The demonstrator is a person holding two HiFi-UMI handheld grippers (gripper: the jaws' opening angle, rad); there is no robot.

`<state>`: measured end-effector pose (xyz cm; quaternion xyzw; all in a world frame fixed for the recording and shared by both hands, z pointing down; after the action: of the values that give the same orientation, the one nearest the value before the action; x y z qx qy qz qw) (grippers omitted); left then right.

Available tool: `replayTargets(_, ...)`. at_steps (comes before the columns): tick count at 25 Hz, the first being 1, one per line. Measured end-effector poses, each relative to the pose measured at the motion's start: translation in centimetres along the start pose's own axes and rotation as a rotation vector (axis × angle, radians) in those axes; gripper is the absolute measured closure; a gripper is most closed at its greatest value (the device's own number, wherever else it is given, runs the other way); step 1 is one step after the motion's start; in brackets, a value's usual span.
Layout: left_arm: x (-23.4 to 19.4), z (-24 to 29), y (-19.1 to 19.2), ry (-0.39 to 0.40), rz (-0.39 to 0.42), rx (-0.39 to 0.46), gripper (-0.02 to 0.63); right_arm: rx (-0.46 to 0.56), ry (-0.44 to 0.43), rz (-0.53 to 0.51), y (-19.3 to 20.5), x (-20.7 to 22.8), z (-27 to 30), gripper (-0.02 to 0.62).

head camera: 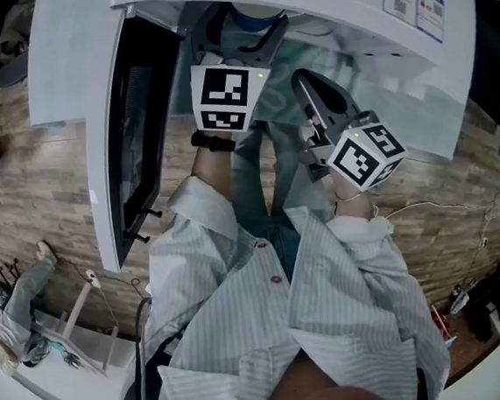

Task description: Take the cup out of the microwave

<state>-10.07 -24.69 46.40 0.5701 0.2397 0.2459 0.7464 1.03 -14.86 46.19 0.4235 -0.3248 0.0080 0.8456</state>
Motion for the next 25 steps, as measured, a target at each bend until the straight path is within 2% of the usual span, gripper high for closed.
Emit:
replayTargets(10, 1.1, -1.6, -0.4, -0.018, -0.018, 0.016, 0.244, -0.007, -0.015, -0.012, -0.6, -0.1, -0.6, 0.561)
replayTargets(25, 2.9, -5.3, -2.5, -0.038, -0.096, 0.05, 0.244, -0.013, -0.038, -0.066, -3.8, -1.6, -2.1, 0.561)
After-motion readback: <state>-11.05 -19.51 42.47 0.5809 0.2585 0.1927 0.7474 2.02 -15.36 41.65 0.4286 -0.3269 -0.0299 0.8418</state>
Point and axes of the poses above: the fingertips, and each gripper's own axes: z forward along the fingers, x to its right, y out of its underside, the point moved 5 cm from there along -z, backward along the fingers, and after that the axes turned 7 degrees about y, right-handed, at the moved point
